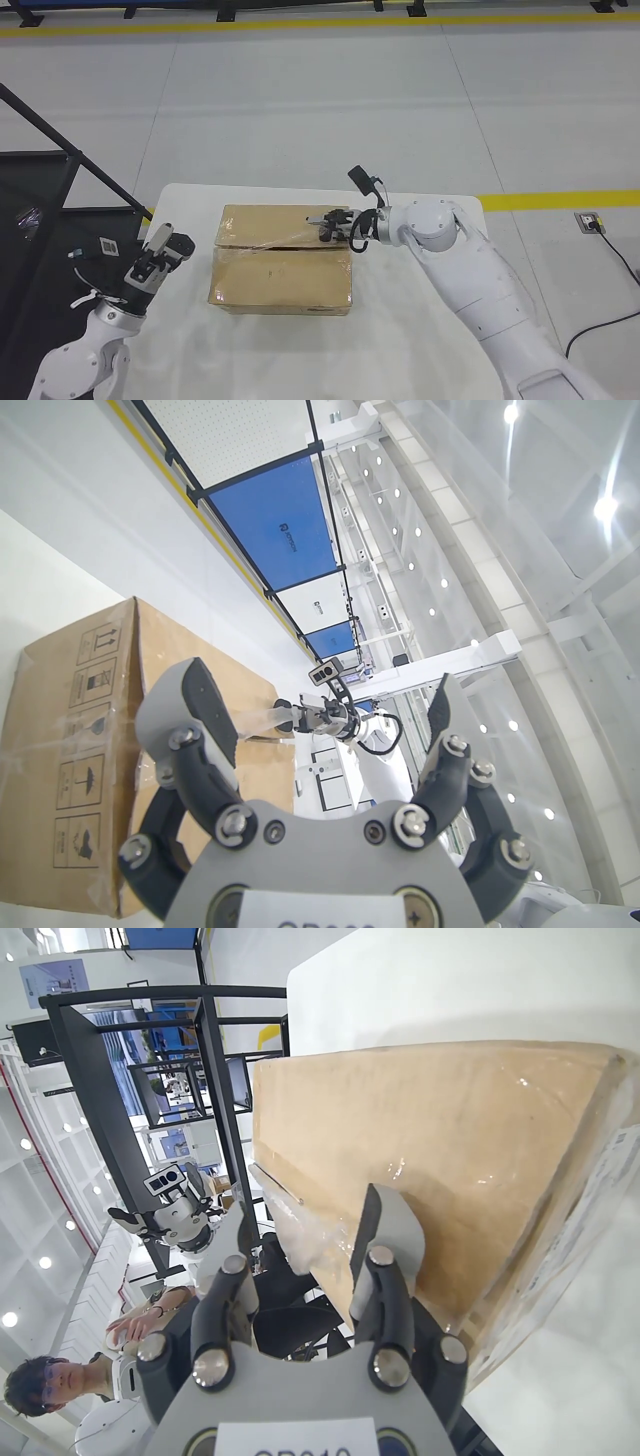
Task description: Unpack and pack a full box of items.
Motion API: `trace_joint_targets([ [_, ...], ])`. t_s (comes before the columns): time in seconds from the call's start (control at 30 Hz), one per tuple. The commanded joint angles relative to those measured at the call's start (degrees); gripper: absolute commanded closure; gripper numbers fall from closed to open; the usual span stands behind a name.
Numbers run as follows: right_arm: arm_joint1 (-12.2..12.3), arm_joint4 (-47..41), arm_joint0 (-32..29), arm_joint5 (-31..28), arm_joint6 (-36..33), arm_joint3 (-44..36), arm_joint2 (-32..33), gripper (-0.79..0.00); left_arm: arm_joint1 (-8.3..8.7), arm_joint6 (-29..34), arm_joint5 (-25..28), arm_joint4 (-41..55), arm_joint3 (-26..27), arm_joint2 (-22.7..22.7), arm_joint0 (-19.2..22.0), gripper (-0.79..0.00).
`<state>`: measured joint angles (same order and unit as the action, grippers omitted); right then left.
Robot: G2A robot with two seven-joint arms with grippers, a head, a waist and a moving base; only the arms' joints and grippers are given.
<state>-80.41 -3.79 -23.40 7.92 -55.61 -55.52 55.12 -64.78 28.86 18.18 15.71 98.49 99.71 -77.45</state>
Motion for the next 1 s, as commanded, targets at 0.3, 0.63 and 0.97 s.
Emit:
trace_joint_targets([
  [0.3,0.99,1.98,-4.51,0.21,1.05,-8.57,1.08,0.000,0.38,6.08,-0.38,1.16,-1.87,-1.41,2.15,-0.785],
  [0.63,2.49,7.42,-11.15,5.50,4.91,-19.33,2.82,0.000,0.68,13.66,-2.74,2.83,-7.64,-5.70,8.71,-0.785],
  [0.97,3.27,10.53,-14.93,8.25,8.47,-24.20,4.09,0.000,0.53,12.08,-2.84,-1.50,-10.95,-10.18,11.53,-0.785],
])
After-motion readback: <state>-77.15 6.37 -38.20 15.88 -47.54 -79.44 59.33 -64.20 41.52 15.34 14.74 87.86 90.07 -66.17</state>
